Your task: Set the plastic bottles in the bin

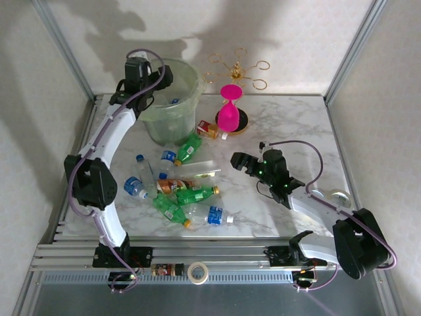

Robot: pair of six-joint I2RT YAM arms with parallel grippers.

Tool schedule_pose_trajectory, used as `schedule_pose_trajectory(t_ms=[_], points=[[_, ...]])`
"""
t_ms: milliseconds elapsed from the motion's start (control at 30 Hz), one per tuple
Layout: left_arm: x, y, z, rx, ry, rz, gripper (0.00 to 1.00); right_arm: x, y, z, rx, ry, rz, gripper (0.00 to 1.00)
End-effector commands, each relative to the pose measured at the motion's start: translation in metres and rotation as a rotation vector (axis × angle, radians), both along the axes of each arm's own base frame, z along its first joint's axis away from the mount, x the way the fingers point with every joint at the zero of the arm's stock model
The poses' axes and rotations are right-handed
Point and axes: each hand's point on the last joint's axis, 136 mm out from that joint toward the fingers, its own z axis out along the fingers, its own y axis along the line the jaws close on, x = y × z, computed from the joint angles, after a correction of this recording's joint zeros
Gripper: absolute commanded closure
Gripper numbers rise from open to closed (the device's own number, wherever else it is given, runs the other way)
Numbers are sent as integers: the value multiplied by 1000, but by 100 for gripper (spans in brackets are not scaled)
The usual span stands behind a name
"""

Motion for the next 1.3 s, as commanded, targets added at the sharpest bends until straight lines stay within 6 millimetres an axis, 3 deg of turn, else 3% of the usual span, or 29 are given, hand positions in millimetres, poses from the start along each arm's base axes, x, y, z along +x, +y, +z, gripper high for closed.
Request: schedule_pose_trajectory(t_ms=[0,100,200,300,433,600,767,867,967,1033,1067,1267], points=[[-31,-2,58,-68,-133,-33,15,7,10,9,-36,-26,45,1],[-54,-9,65,-141,-168,-84,12,10,22,6,-47,-14,88,1],[-79,-17,63,-215,-187,-140,0,10,40,7,-63,-23,160,1],[-107,-24,55,-290,-202,-186,1,11,59,6,-119,-29,241,1],[-142,-26,30,-366,-198,-209,0,10,86,6,-194,-43,378,1],[-178,-12,-16,-422,-155,-146,0,7,112,-6,-359,-53,548,1],[-196,7,-62,-454,-110,-40,0,20,131,-9,-409,-64,602,2],[-200,9,-88,-487,-79,-19,0,41,136,-14,-482,-89,584,8],[-200,8,-103,-512,-65,-14,0,67,134,-21,-599,-100,535,9],[-200,8,-110,-520,-56,-12,0,84,131,-26,-684,-99,512,15],[-201,8,-113,-522,-53,-9,0,83,142,-28,-725,-106,535,18],[-208,11,-130,-517,-34,1,0,113,150,-37,-880,-122,495,18]])
